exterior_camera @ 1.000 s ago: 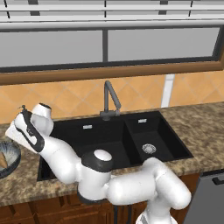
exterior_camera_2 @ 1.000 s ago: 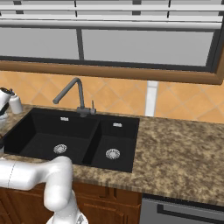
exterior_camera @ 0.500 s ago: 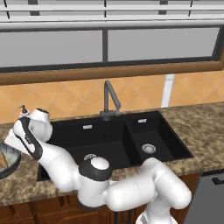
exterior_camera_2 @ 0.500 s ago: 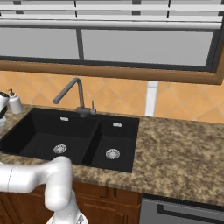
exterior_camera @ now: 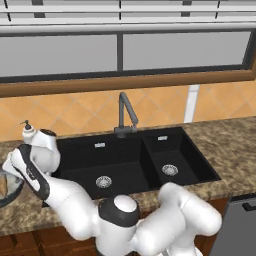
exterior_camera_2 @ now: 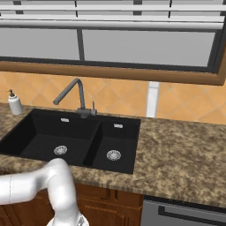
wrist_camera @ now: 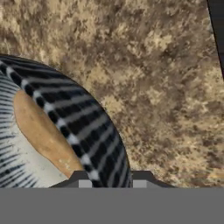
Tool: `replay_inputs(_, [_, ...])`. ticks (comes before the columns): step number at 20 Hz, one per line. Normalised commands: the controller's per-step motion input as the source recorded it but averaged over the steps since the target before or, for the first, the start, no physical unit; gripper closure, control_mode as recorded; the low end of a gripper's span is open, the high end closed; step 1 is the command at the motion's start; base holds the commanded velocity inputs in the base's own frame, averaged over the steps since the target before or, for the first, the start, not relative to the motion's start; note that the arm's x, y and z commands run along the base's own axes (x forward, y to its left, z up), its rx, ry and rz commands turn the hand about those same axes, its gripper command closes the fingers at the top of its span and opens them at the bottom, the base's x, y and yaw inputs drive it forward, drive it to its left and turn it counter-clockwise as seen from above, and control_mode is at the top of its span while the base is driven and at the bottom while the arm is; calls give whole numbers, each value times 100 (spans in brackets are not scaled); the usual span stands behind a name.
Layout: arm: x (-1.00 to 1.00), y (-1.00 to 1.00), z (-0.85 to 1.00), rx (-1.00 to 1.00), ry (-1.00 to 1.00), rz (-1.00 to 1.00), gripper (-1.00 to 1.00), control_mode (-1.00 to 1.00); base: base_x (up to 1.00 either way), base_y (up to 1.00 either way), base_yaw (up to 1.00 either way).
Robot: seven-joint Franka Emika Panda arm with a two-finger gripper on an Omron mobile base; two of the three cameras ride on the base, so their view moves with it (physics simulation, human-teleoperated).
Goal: Pick the sweet potato from the sink and place it in the bowl. Then pick the bowl and place it in the microwave. Then close the microwave door and press the start button.
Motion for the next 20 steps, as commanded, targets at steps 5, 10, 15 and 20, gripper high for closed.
replay_inputs(5, [-78, -58, 57, 20, -9, -22, 100, -100, 0, 0, 0])
replay_inputs(10, [-11, -99, 94, 11, 0, -28, 100, -100, 0, 0, 0])
replay_inputs(15, [-70, -77, 96, 2, 0, -26, 100, -100, 0, 0, 0])
replay_inputs(20, [-99, -65, 81, 4, 0, -24, 100, -100, 0, 0, 0])
